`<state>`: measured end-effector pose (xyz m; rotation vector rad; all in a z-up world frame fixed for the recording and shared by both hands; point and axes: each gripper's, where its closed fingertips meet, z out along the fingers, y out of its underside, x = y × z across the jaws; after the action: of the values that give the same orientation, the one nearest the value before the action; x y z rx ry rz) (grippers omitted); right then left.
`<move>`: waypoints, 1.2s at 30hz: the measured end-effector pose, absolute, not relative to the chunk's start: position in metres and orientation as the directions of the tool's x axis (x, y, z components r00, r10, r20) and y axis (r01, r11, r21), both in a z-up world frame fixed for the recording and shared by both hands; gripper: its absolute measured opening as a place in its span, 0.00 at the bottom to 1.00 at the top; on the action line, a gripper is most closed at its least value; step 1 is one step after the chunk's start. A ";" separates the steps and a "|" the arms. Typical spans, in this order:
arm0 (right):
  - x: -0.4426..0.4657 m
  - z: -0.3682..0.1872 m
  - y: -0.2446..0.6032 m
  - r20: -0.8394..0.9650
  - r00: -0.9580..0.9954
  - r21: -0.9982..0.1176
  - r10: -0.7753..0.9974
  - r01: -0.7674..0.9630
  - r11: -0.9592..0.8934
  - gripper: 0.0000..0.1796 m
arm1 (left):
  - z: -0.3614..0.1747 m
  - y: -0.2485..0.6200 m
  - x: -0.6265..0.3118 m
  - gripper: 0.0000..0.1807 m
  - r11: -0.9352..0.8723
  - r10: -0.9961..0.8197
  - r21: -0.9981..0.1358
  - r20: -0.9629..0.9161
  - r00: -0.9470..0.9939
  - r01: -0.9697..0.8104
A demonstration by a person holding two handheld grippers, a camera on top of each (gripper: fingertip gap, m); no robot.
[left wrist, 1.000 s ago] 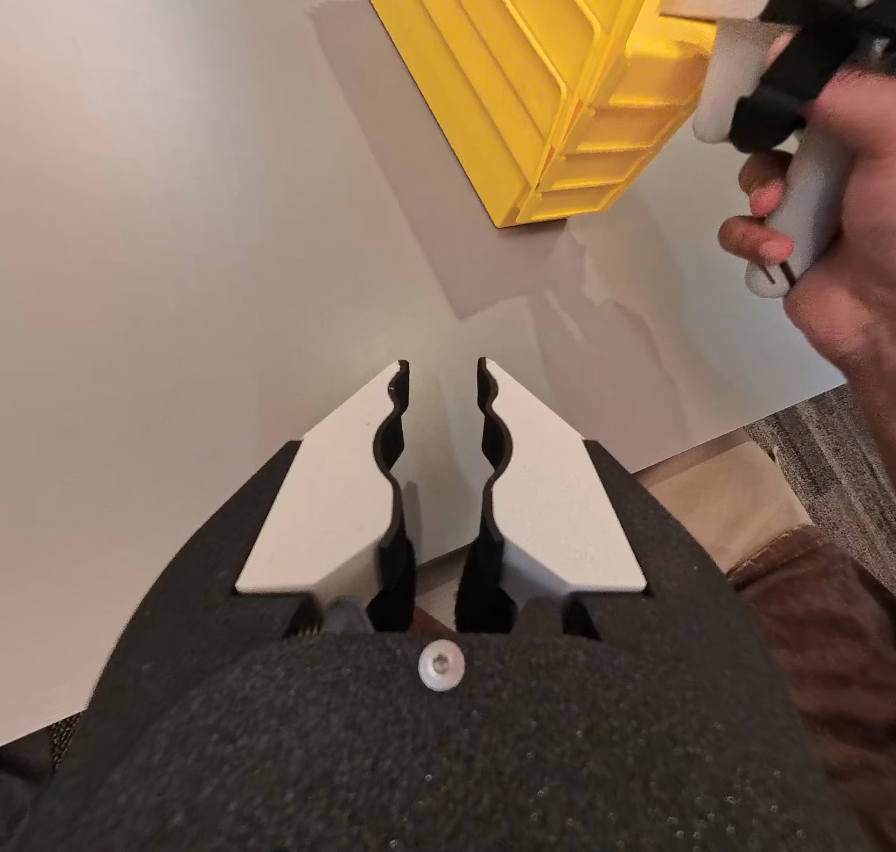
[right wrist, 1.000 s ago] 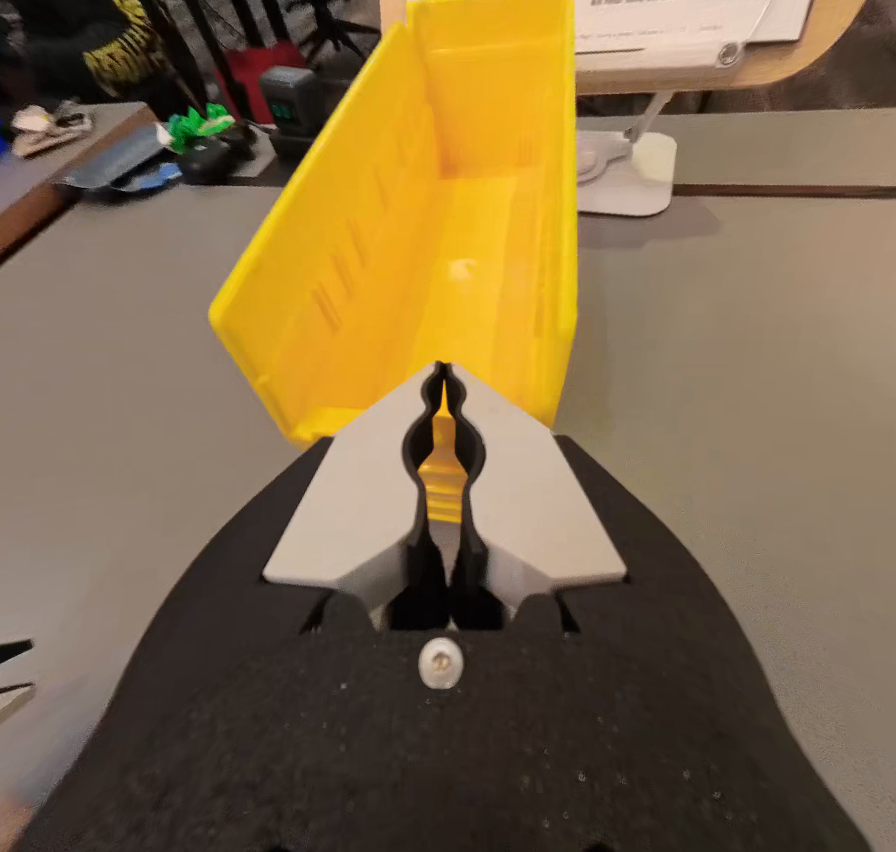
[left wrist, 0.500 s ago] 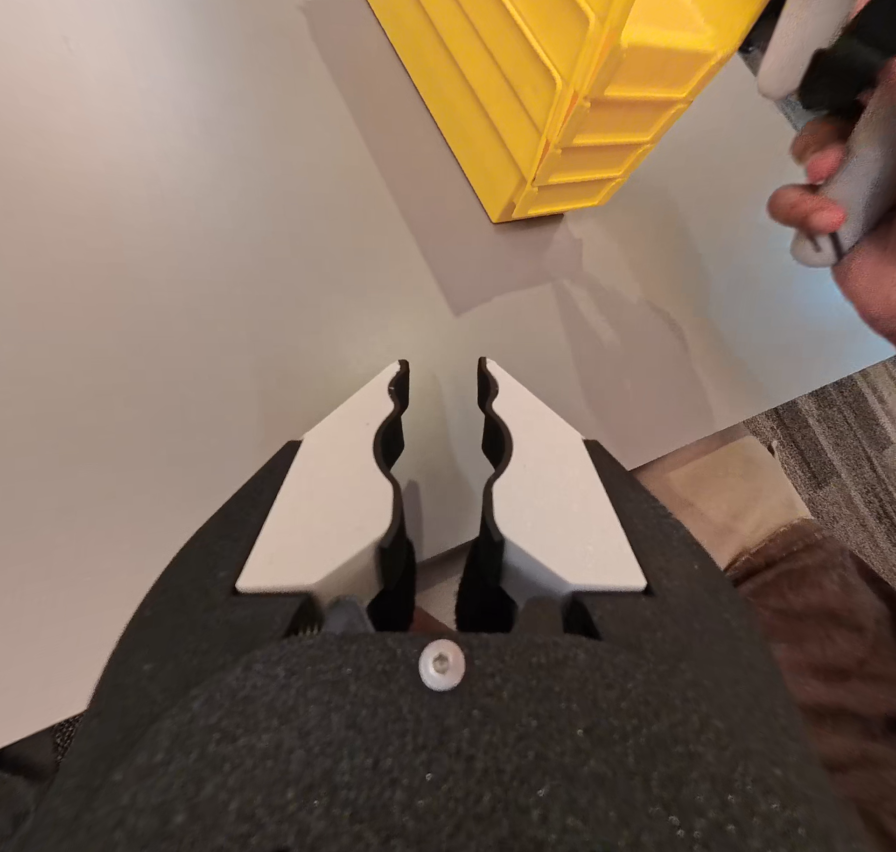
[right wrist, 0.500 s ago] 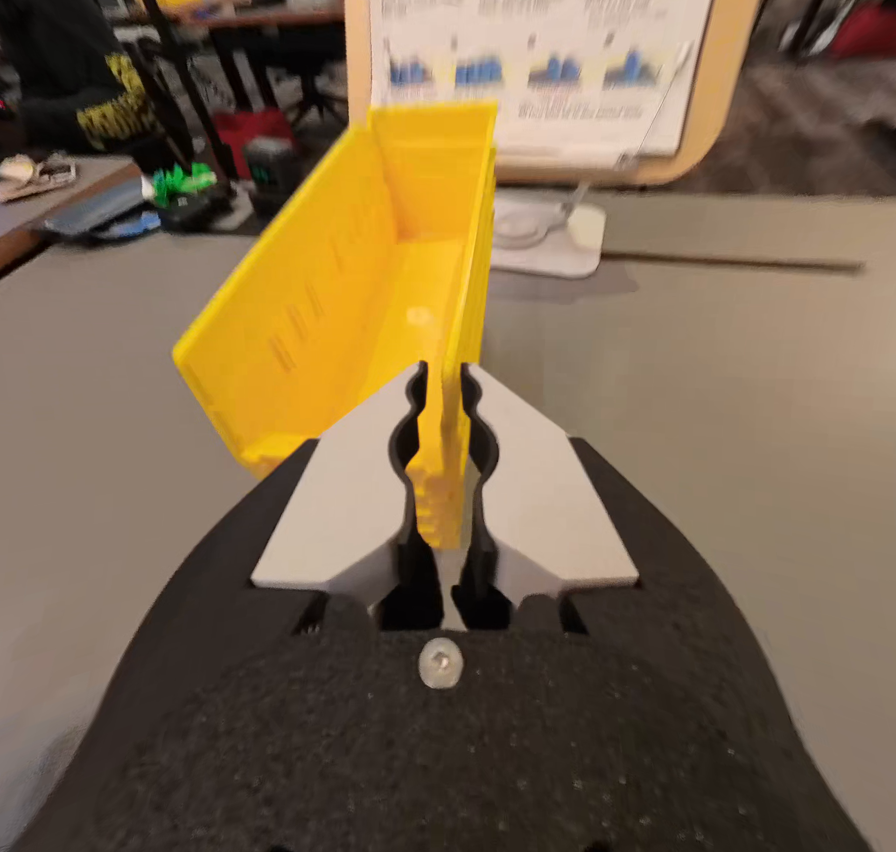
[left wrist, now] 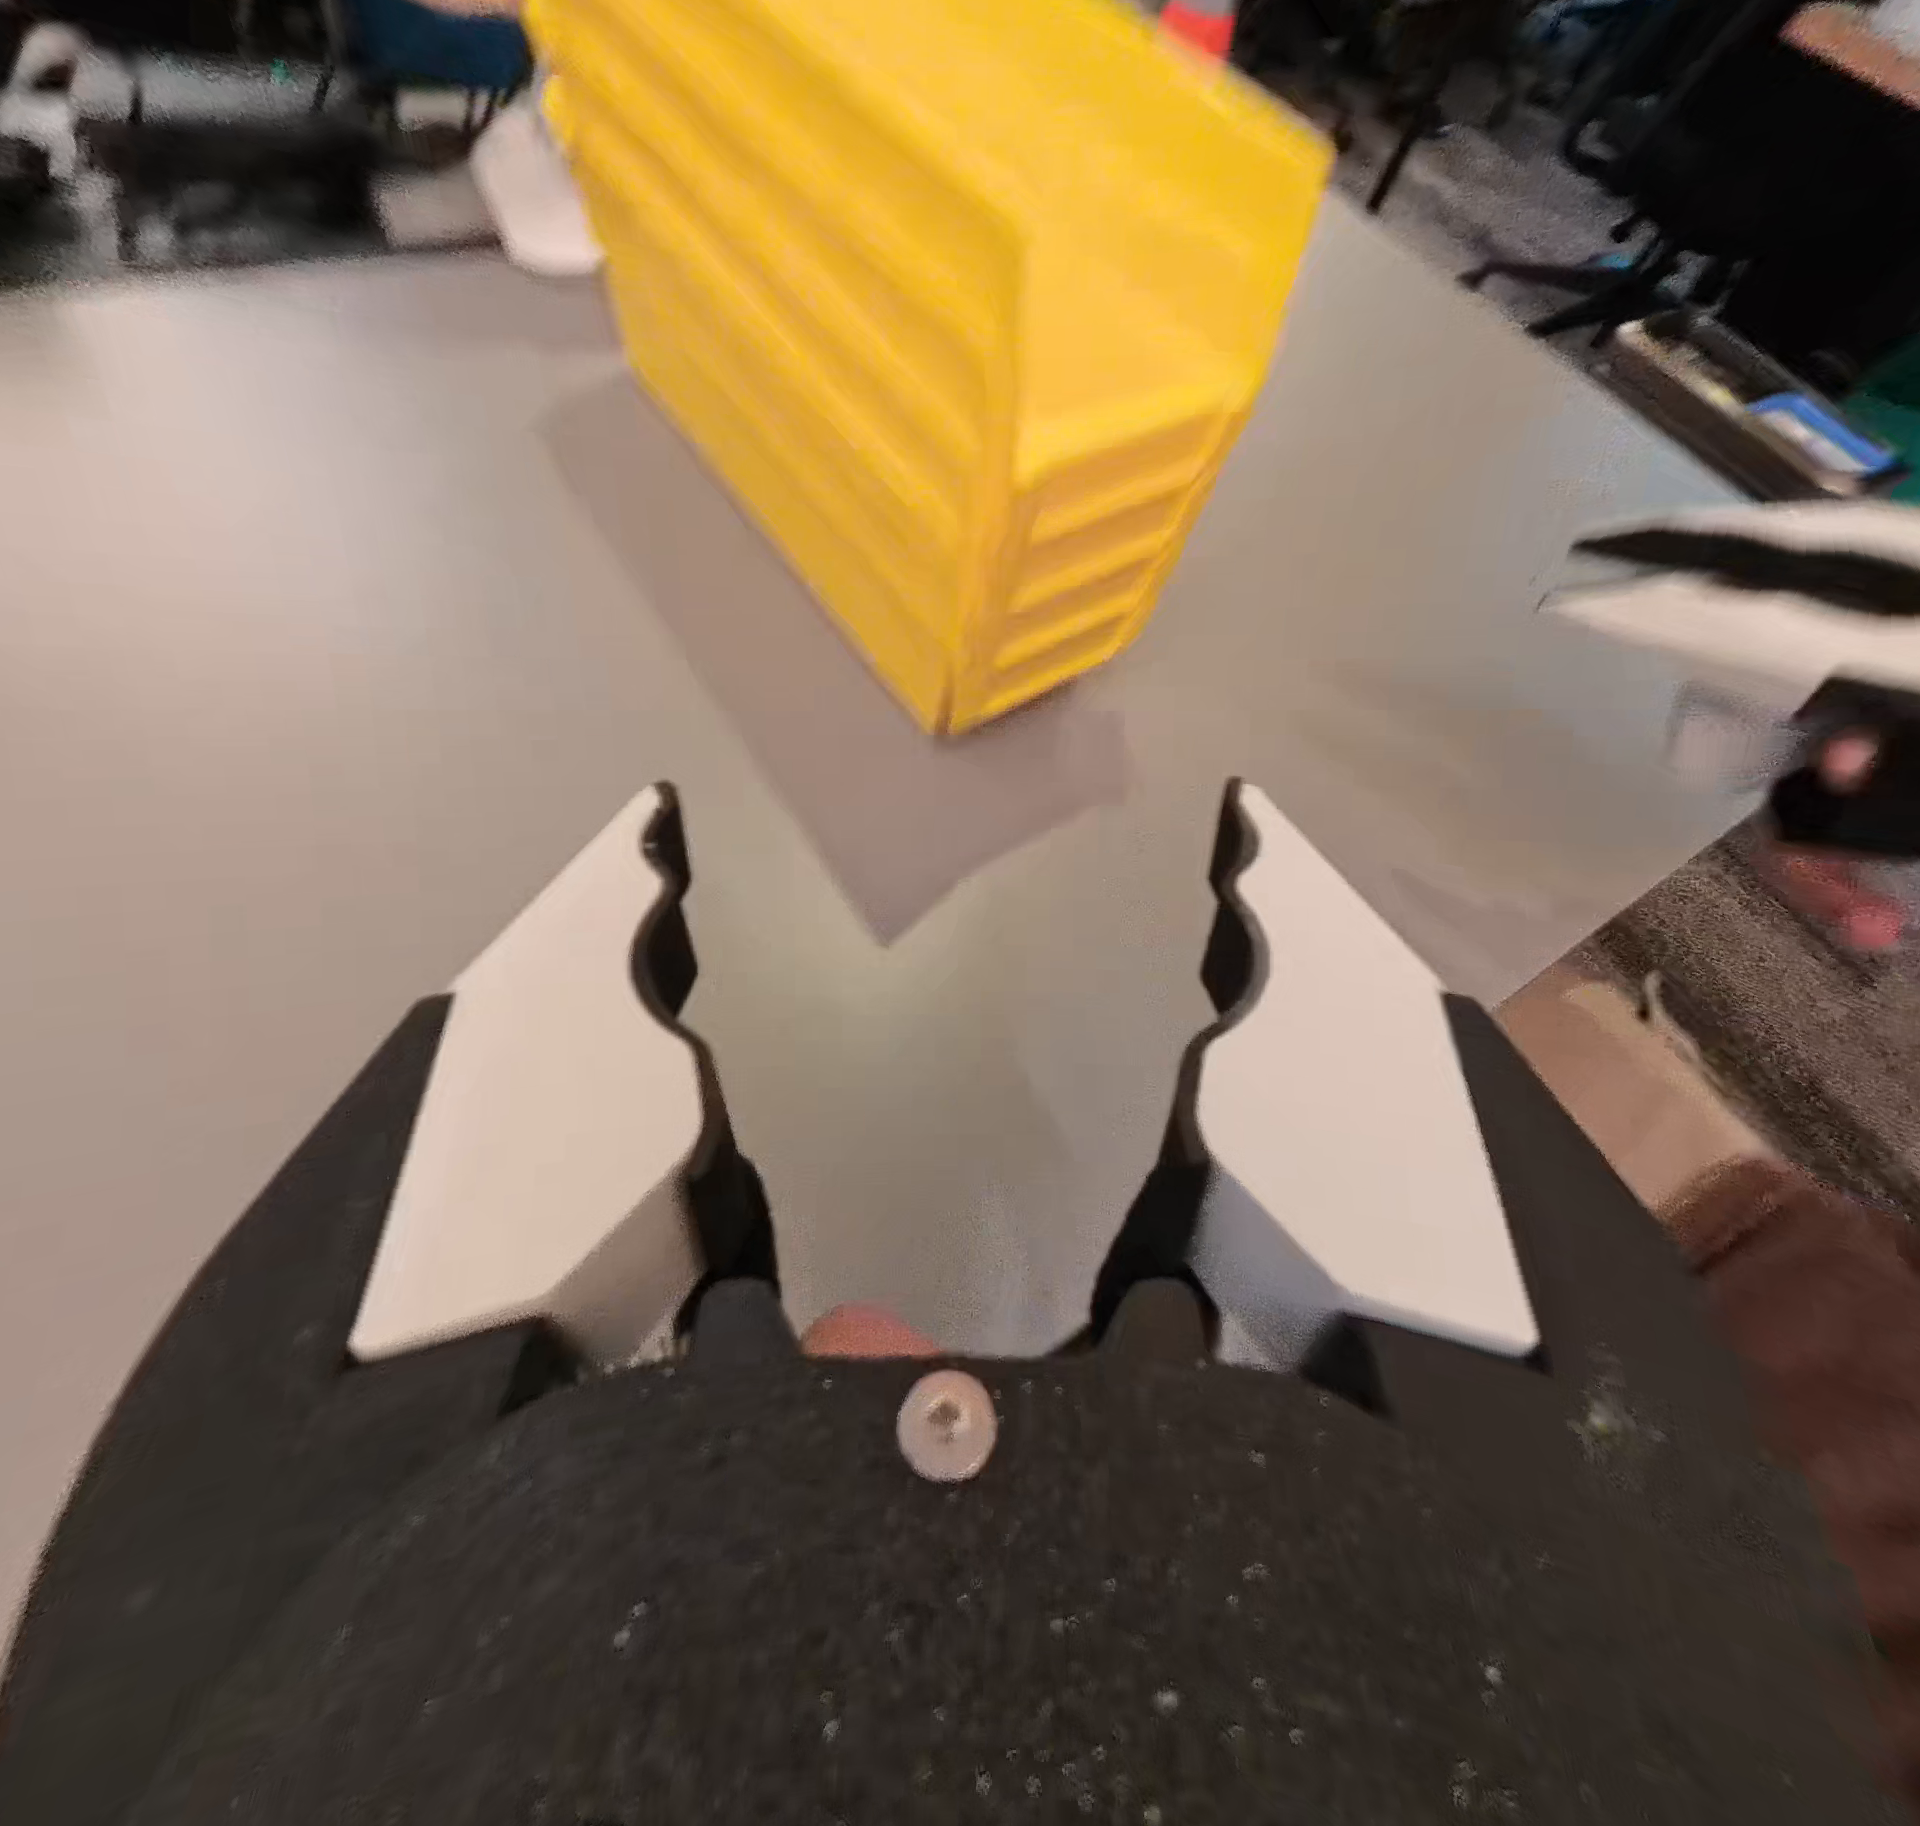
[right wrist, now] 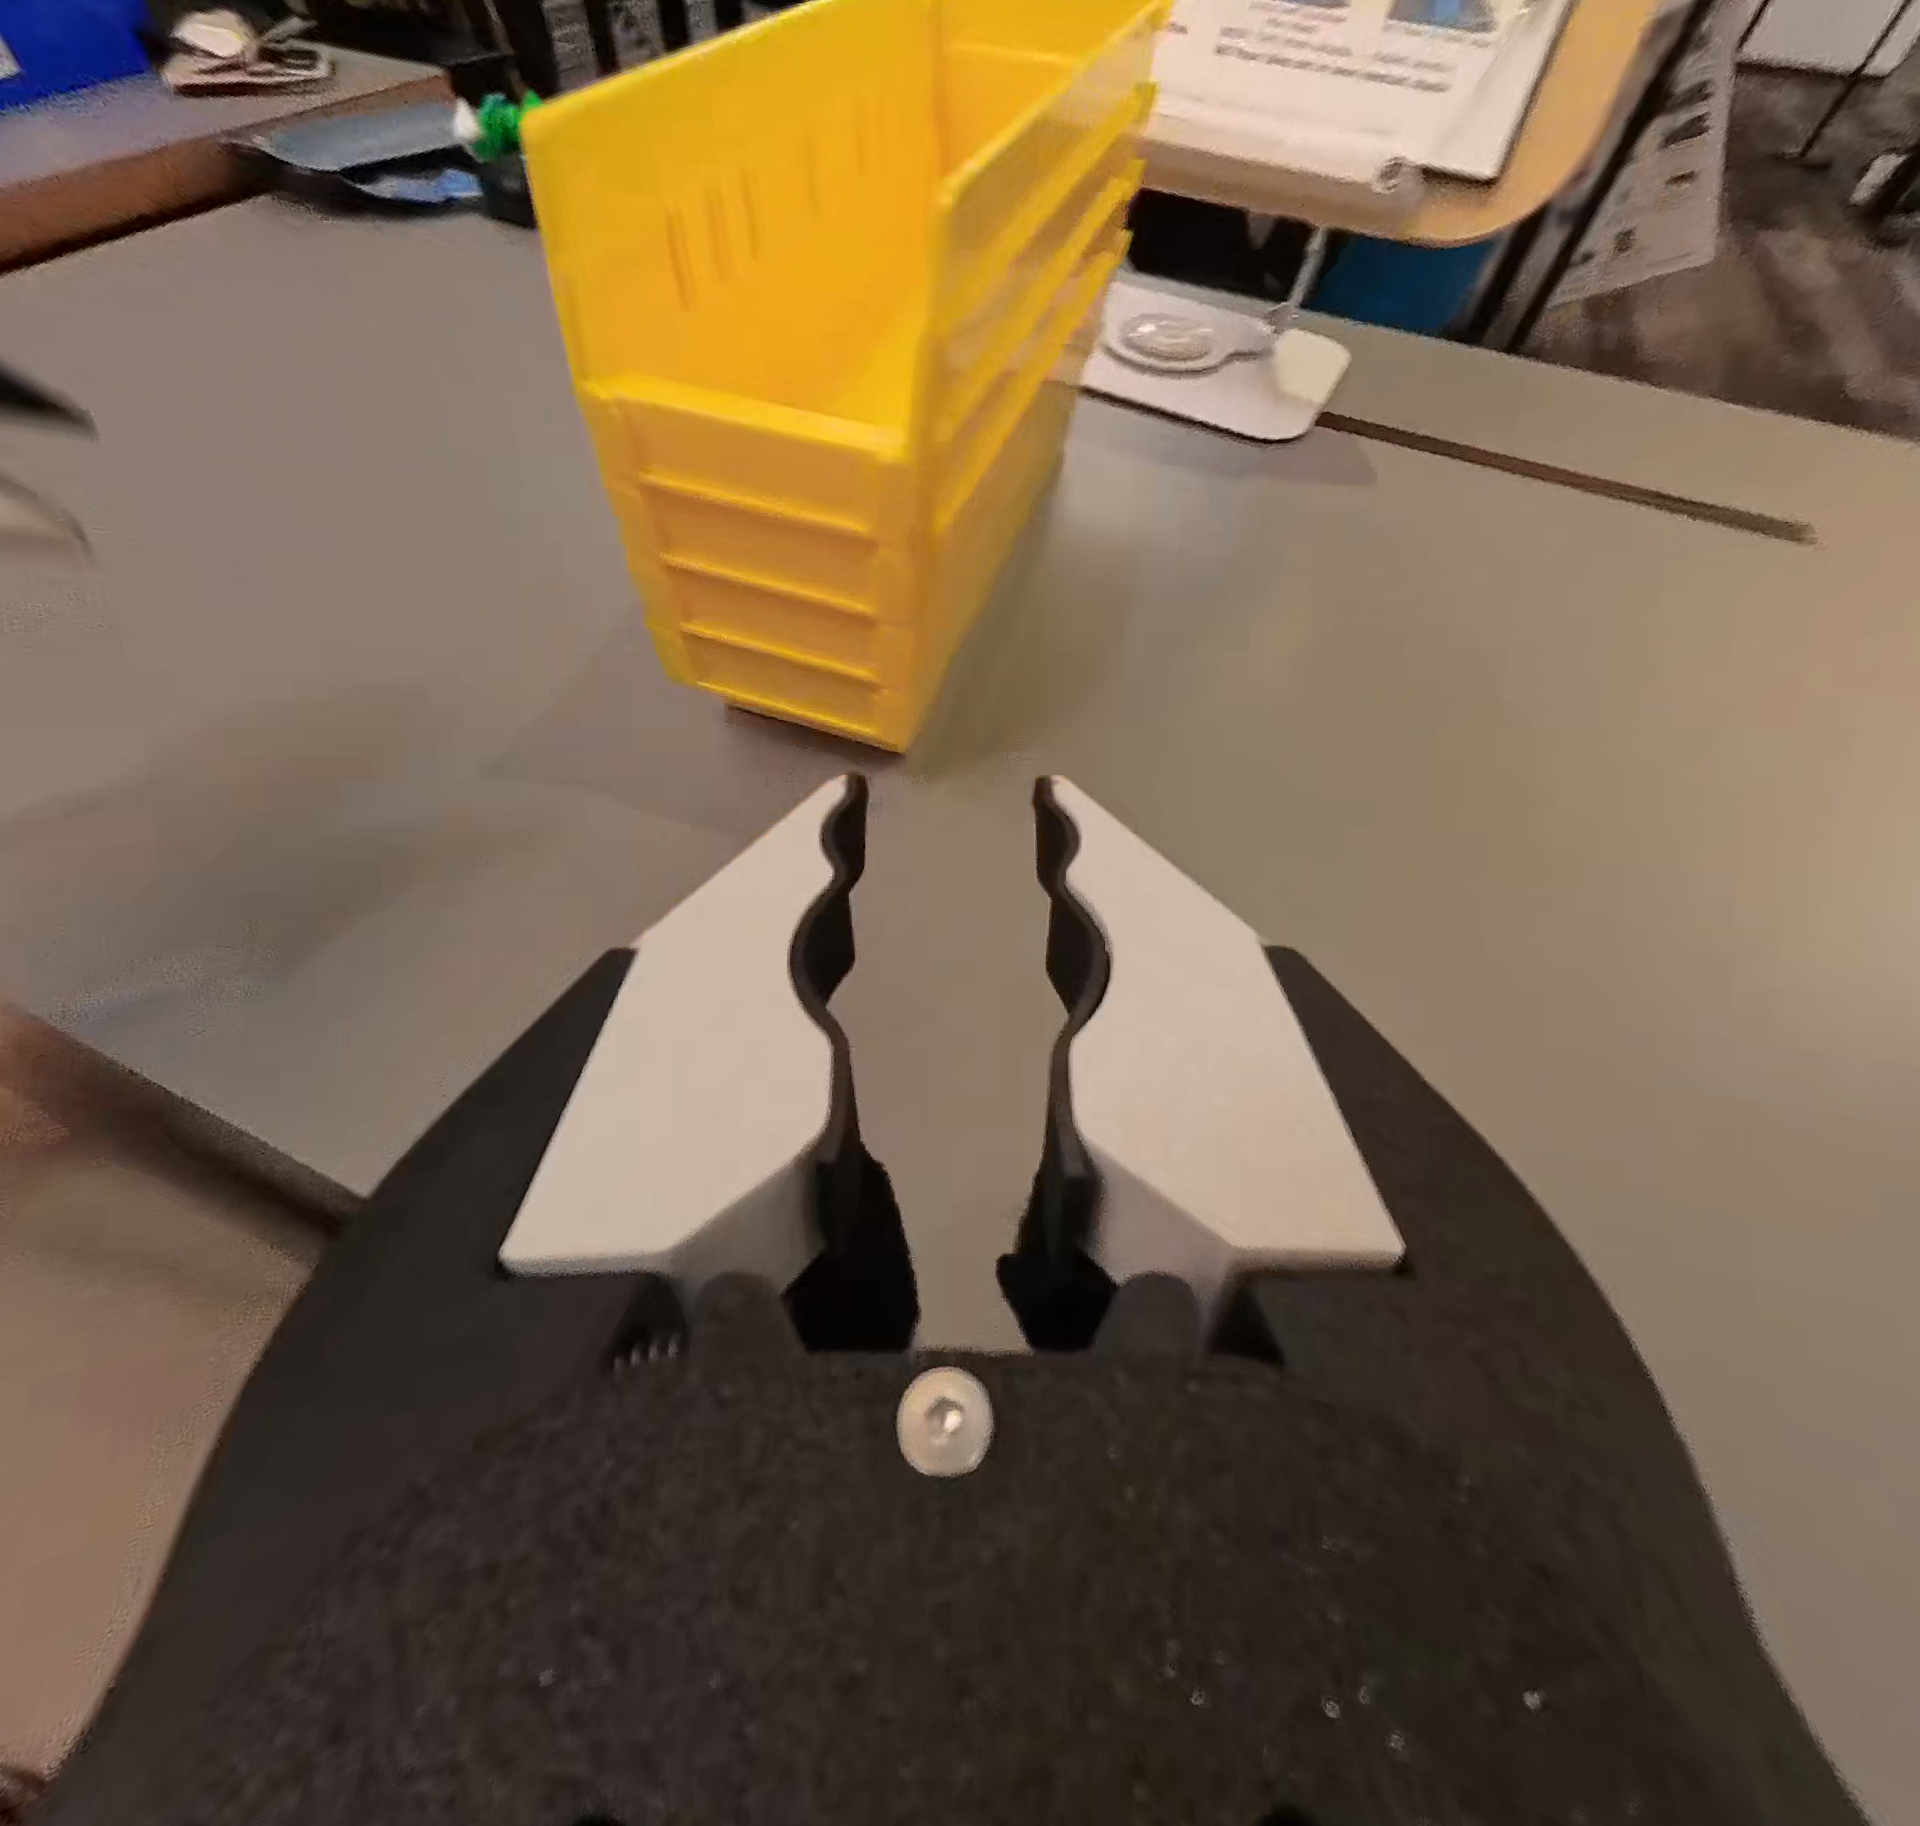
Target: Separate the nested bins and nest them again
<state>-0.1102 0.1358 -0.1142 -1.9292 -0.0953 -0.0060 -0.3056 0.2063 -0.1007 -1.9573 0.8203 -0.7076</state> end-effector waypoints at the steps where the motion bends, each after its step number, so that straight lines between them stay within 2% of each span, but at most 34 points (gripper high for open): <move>1: -0.100 -0.115 0.130 0.068 0.997 -0.940 0.045 0.079 -0.331 0.18 | -0.080 0.212 -0.290 0.57 -0.366 -0.788 -0.886 0.133 0.601 -0.284; 6: -0.066 -0.116 0.125 0.126 0.992 -0.949 -0.003 0.120 -0.291 0.17 | -0.016 0.289 -0.207 0.62 -0.371 -0.791 -0.817 0.029 0.611 -0.441; 8: -0.060 -0.118 0.127 0.143 0.990 -0.943 -0.020 0.130 -0.306 0.17 | -0.011 0.343 -0.186 0.66 -0.374 -0.726 -0.763 -0.113 0.679 -0.527; 12: -0.063 -0.114 0.126 0.131 0.991 -0.954 -0.010 0.123 -0.275 0.16 | -0.025 0.390 -0.146 0.73 -0.526 -0.656 -0.583 -0.186 0.732 -0.619; 14: -0.064 -0.115 0.126 0.121 0.993 -0.951 -0.007 0.114 -0.289 0.15 | -0.034 0.406 -0.139 0.73 -0.613 -0.596 -0.511 -0.202 0.777 -0.603; 20: -0.056 -0.115 0.128 0.101 0.995 -0.952 -0.014 0.093 -0.292 0.14 | -0.080 0.398 -0.125 0.78 -0.843 -0.459 -0.307 -0.015 0.888 -0.441; 22: -0.052 -0.117 0.126 0.081 0.997 -0.952 -0.019 0.071 -0.298 0.14 | -0.092 0.400 -0.140 0.75 -0.881 -0.397 -0.250 -0.069 0.915 -0.401; 24: -0.048 -0.117 0.123 0.063 0.998 -0.952 -0.027 0.052 -0.303 0.14 | -0.097 0.398 -0.137 0.73 -0.903 -0.371 -0.224 -0.022 0.929 -0.366; 30: -0.043 -0.125 0.115 -0.012 0.999 -0.942 -0.040 -0.024 -0.333 0.13 | -0.094 0.393 -0.135 0.61 -0.880 -0.457 -0.143 0.001 0.890 -0.452; 36: -0.033 -0.131 0.107 -0.057 0.996 -0.931 -0.071 -0.078 -0.357 0.13 | -0.093 0.384 -0.135 0.61 -0.852 -0.519 -0.070 -0.006 0.855 -0.518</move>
<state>-0.0333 0.1070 -0.1306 -1.9377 0.1067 0.0076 -0.1349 0.3838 -0.0928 -2.9582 0.8288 -0.0209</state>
